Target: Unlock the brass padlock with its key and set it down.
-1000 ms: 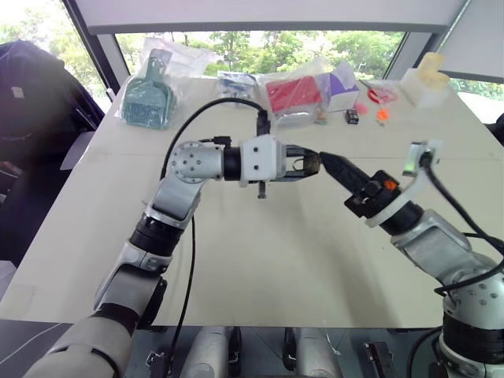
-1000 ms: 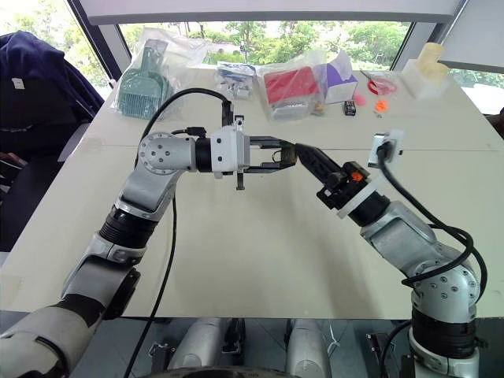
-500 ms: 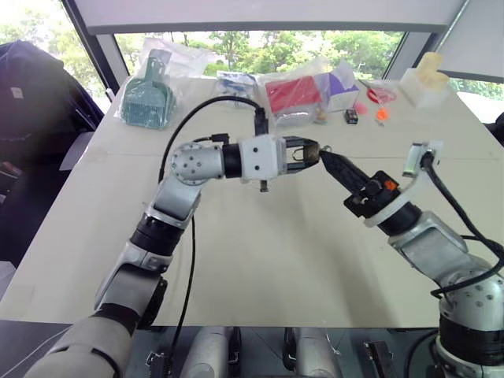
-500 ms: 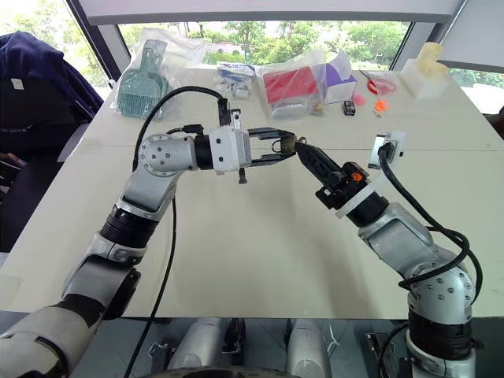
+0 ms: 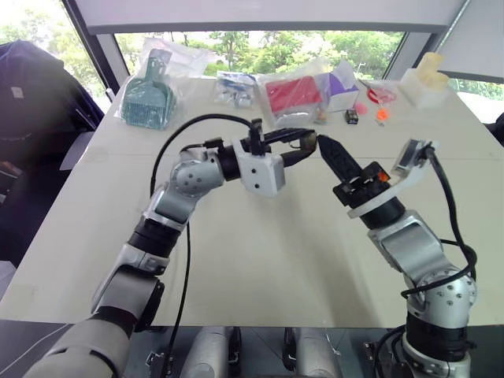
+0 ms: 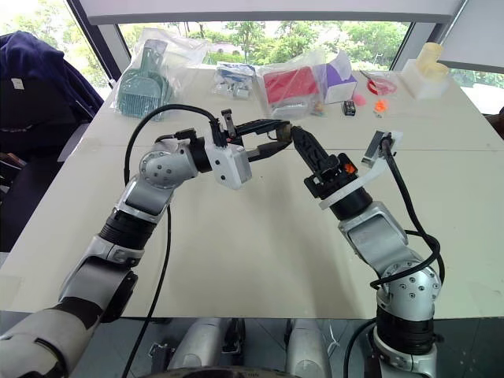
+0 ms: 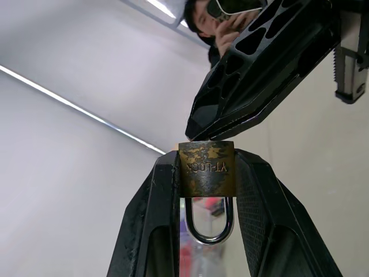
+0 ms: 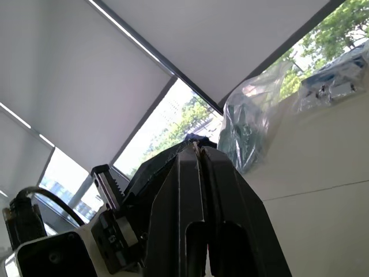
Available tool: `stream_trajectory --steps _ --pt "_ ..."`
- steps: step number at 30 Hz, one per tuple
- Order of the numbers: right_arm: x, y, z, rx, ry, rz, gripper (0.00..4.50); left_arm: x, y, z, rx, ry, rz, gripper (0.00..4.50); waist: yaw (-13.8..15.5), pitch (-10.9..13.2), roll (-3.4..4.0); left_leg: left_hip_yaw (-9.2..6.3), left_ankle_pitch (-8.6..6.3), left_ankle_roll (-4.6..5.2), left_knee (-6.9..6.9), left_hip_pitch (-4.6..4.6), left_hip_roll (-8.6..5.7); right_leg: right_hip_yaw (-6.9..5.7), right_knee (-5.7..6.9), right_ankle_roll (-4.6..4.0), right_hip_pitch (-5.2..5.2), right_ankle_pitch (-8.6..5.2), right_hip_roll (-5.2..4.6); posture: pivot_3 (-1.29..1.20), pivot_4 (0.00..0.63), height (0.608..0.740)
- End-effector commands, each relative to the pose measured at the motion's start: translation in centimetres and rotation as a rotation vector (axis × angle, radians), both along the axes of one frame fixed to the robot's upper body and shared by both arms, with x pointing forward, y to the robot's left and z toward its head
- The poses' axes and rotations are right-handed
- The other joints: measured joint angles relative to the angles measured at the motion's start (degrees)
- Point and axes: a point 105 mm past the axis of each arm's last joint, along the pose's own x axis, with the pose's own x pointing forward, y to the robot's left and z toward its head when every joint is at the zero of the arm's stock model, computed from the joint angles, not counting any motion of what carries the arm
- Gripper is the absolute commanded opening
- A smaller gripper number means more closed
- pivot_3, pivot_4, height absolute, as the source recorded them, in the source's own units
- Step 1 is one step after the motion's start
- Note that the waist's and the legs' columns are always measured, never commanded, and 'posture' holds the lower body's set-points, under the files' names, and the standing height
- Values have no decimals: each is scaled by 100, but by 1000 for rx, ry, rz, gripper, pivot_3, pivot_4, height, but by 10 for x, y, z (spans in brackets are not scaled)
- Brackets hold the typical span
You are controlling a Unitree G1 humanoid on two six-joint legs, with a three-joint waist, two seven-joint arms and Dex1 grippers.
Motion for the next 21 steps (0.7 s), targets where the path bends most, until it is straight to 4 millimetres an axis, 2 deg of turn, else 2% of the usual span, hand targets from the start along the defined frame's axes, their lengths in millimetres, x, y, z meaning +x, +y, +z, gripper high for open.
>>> stream_trajectory --steps 1,5,17,21 --pt "8 -6 -7 13 49 -53 49 -21 -9 23 -41 -210 -70 740 -2 0 0 0 0 0 0 0 0 0 0 0 0 0 0 0 150 735" --pt "10 -7 -6 38 57 -63 49 -19 -9 18 -27 -267 -53 740 -5 0 1 1 0 0 -1 0 0 0 0 1 -1 0 0 0 150 735" --pt "12 -13 3 137 73 -52 49 -18 -6 33 -77 -440 -18 740 -7 -1 1 2 0 0 -2 0 2 0 1 2 -1 1 -1 0 150 735" --pt "11 -10 4 90 57 -48 49 -12 -7 30 -72 -379 -9 740 -5 -1 1 4 0 0 -2 0 2 0 1 3 -1 1 -1 0 150 735"
